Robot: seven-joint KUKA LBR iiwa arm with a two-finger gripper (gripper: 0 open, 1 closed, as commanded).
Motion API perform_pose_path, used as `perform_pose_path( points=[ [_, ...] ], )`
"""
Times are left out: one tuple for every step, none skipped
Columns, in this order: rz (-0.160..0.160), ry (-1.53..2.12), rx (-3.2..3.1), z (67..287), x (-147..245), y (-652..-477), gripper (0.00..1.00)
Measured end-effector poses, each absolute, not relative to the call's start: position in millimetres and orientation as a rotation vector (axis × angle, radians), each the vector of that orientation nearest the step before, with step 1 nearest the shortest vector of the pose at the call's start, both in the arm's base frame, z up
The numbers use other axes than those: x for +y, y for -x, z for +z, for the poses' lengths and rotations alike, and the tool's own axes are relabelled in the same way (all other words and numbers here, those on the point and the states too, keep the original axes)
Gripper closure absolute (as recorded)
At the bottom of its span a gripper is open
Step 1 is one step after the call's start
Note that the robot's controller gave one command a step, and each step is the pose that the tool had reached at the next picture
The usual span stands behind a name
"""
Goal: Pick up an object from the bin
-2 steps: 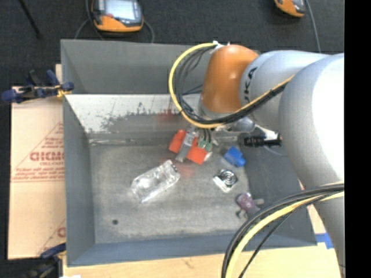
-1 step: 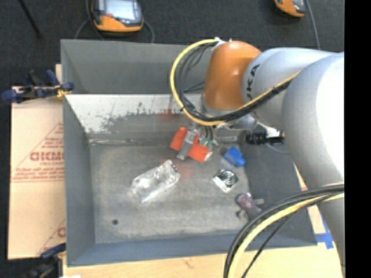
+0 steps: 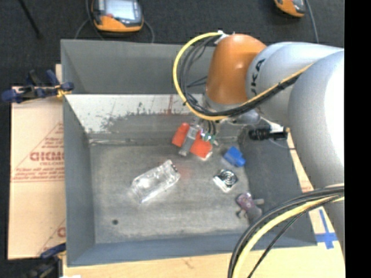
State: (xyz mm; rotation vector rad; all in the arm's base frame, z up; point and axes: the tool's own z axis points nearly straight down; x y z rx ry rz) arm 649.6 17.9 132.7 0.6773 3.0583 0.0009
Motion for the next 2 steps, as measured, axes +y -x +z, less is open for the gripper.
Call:
perform_pose_path(
  points=[
    [0.000,-0.675,3.058,139.7,17.2,-651.4,1.00],
    [0.001,-0.674,3.058,156.3,16.3,-653.3,1.00]
  ],
)
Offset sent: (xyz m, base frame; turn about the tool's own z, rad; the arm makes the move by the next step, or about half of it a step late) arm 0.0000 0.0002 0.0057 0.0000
